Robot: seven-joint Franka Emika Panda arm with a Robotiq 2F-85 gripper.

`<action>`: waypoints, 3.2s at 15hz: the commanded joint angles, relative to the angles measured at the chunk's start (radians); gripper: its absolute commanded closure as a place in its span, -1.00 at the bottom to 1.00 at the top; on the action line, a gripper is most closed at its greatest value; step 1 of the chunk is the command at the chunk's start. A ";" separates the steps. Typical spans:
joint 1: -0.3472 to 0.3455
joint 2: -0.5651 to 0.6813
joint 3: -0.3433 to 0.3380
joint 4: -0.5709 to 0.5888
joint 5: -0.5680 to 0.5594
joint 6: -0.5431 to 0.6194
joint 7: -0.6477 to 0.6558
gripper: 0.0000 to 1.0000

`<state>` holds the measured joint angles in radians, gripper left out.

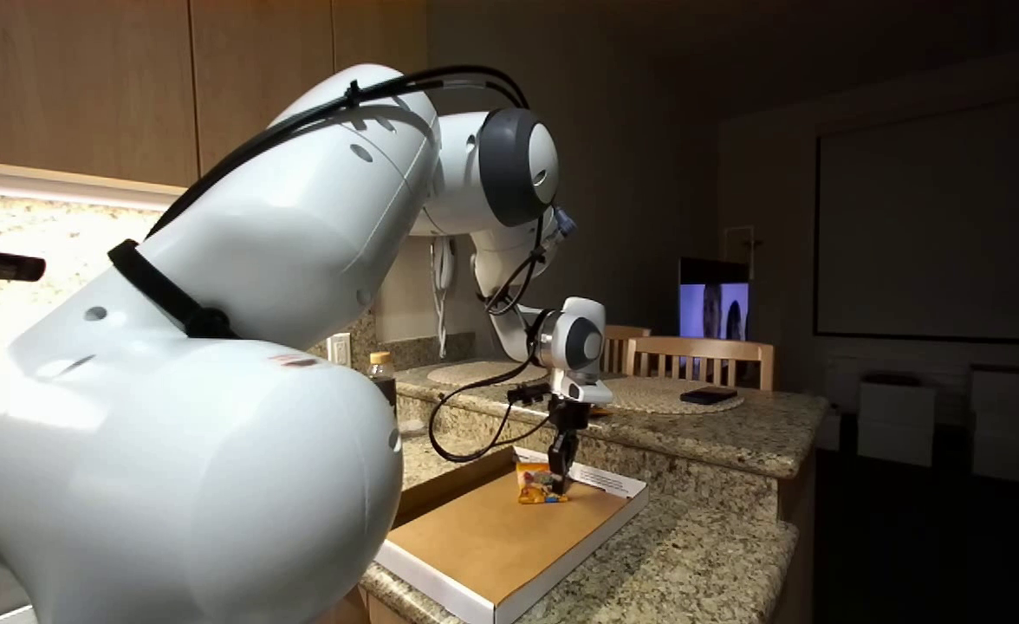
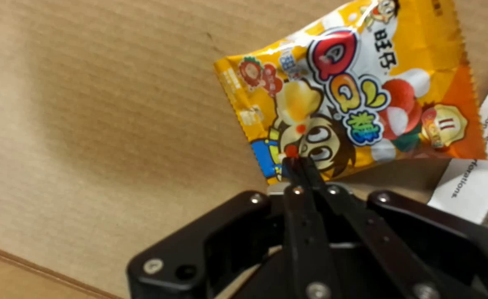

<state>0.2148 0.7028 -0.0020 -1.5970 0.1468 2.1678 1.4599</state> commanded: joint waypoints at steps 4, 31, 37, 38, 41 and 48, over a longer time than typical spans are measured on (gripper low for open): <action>-0.017 -0.017 0.000 -0.014 0.006 -0.009 -0.008 0.41; 0.000 0.042 -0.003 0.050 0.000 -0.023 0.013 0.59; -0.001 0.036 -0.007 0.043 0.000 -0.019 0.017 1.00; -0.003 0.032 -0.006 0.038 0.002 -0.017 0.014 1.00; -0.011 0.019 0.000 0.022 0.010 -0.014 -0.001 1.00; -0.017 -0.015 0.014 0.000 0.017 0.002 -0.028 0.09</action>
<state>0.2107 0.7308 -0.0044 -1.5543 0.1494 2.1626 1.4611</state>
